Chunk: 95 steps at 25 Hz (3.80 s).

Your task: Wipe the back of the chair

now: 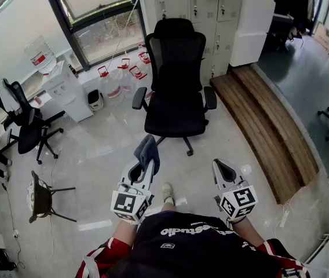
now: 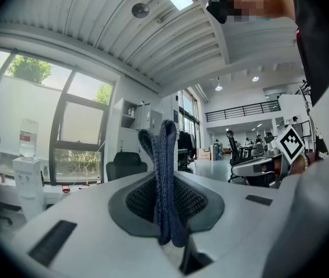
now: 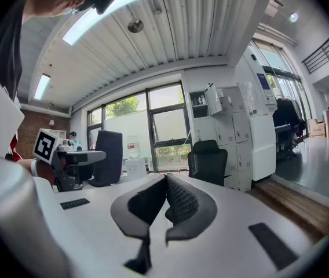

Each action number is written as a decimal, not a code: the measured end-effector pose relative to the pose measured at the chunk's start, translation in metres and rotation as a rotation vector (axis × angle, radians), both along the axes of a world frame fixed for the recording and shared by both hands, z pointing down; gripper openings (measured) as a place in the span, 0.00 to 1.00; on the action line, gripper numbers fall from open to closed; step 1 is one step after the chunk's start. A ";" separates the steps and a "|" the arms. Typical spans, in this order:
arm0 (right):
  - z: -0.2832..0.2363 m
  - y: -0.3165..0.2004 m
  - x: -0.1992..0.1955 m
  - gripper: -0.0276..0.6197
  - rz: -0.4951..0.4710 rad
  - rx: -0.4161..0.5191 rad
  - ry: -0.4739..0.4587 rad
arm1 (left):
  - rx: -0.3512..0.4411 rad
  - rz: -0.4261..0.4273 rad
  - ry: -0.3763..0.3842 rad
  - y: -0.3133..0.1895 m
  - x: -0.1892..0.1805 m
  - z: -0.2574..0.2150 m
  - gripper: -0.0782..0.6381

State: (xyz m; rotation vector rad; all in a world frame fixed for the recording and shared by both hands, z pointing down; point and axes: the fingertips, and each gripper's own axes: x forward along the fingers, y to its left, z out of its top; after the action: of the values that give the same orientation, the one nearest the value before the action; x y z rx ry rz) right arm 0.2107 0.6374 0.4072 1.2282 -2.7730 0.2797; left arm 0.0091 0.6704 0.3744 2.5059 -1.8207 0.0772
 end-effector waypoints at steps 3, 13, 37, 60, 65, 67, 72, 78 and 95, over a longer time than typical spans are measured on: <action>0.000 -0.001 -0.001 0.07 0.000 0.002 0.001 | 0.001 0.001 -0.007 0.000 -0.001 0.000 0.19; -0.001 -0.006 -0.002 0.07 -0.001 0.001 0.004 | 0.001 0.001 0.001 -0.006 -0.001 -0.002 0.19; 0.003 -0.114 -0.064 0.07 0.000 -0.066 -0.031 | -0.042 0.001 0.017 -0.116 -0.069 0.001 0.19; -0.017 -0.259 -0.196 0.07 0.062 -0.035 0.019 | -0.031 0.064 0.104 -0.275 -0.199 0.001 0.19; -0.019 -0.277 -0.193 0.07 0.071 -0.040 0.019 | -0.040 0.063 0.108 -0.293 -0.200 0.004 0.19; -0.015 -0.285 -0.190 0.07 0.068 -0.046 0.016 | -0.043 0.059 0.106 -0.300 -0.198 0.007 0.19; -0.007 -0.318 -0.190 0.07 0.053 -0.057 -0.011 | -0.055 0.039 0.085 -0.325 -0.198 0.010 0.19; -0.009 -0.389 -0.172 0.07 0.038 -0.057 -0.034 | -0.049 0.011 0.071 -0.388 -0.186 -0.002 0.19; -0.021 -0.581 -0.112 0.07 -0.026 -0.051 -0.056 | -0.047 -0.044 0.012 -0.569 -0.125 -0.019 0.19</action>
State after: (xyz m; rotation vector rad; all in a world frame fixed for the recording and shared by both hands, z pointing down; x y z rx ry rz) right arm 0.0987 0.0567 0.3862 1.1895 -2.8075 0.3854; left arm -0.1161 0.1014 0.3550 2.4286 -1.8469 0.1021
